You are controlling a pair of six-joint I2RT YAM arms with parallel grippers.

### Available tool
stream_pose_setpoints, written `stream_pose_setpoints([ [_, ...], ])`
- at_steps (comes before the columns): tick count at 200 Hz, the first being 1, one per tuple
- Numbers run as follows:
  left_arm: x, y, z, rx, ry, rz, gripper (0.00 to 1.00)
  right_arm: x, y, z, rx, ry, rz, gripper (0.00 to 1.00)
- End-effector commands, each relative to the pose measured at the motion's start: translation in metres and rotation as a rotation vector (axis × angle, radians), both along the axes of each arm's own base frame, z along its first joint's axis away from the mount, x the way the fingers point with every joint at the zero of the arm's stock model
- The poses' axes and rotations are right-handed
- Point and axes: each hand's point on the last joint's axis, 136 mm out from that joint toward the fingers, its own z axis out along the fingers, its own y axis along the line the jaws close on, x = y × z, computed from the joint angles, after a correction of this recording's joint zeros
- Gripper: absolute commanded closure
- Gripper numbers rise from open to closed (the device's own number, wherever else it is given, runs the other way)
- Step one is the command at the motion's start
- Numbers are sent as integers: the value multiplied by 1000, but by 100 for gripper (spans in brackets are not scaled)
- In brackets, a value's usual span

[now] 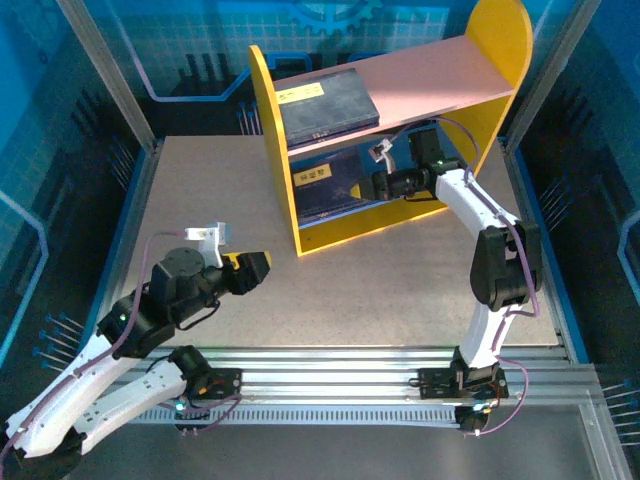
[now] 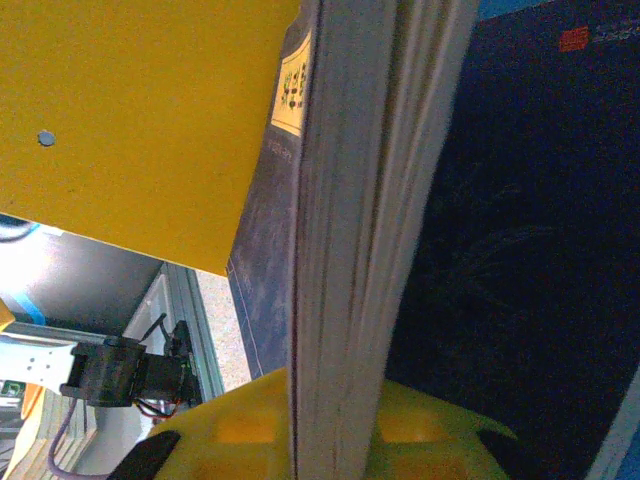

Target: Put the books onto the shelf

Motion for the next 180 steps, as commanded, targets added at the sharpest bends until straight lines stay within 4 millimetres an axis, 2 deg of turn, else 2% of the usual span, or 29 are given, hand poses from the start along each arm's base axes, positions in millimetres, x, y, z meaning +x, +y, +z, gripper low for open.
stream_pose_setpoints([
  [1, -1, 2, 9, 1, -22, -1, 38, -6, 15, -6, -29, -3, 41, 84],
  [180, -1, 2, 9, -2, -21, -5, 38, -6, 13, -9, -45, 1, 33, 76],
])
